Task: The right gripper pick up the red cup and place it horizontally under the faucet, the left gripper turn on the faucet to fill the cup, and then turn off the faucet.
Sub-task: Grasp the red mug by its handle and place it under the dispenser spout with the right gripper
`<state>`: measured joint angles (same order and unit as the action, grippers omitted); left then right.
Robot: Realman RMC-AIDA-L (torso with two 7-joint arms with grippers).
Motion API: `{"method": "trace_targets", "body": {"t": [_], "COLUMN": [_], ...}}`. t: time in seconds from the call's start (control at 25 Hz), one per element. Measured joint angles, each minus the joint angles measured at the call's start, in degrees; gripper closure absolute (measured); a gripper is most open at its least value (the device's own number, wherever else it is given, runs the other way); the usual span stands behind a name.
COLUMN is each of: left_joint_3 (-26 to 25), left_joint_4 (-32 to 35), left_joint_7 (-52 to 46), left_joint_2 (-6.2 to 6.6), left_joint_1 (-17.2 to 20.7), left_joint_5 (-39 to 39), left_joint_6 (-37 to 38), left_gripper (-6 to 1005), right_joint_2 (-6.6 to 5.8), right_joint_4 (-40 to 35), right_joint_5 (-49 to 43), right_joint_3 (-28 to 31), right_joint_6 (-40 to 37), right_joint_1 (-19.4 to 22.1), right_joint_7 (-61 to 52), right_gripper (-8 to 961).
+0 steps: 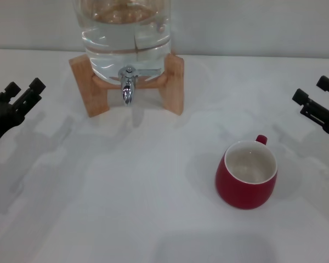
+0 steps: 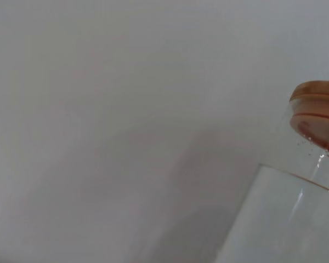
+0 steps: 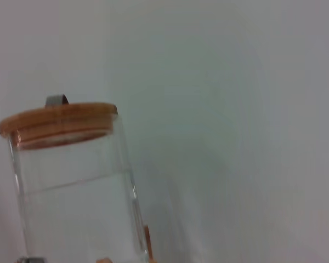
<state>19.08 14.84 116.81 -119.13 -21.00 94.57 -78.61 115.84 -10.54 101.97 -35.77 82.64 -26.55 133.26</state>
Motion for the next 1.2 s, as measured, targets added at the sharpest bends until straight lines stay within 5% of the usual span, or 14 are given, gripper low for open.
{"method": "trace_targets", "body": {"t": [1.2], "left_joint_3": [-0.1], "left_joint_4": [0.4], "left_joint_7": [-1.0], "left_joint_2": [0.13], "left_joint_1": [-0.7], "left_joint_5": [0.1], "left_joint_6": [-0.5], "left_gripper": [126], "right_joint_2": [-0.31], "right_joint_4": [0.0], "right_joint_5": [0.9], "right_joint_3": [-0.7], "right_joint_6": [1.8], "right_joint_1": [1.2], "right_joint_7": [7.8], "right_gripper": [170]}}
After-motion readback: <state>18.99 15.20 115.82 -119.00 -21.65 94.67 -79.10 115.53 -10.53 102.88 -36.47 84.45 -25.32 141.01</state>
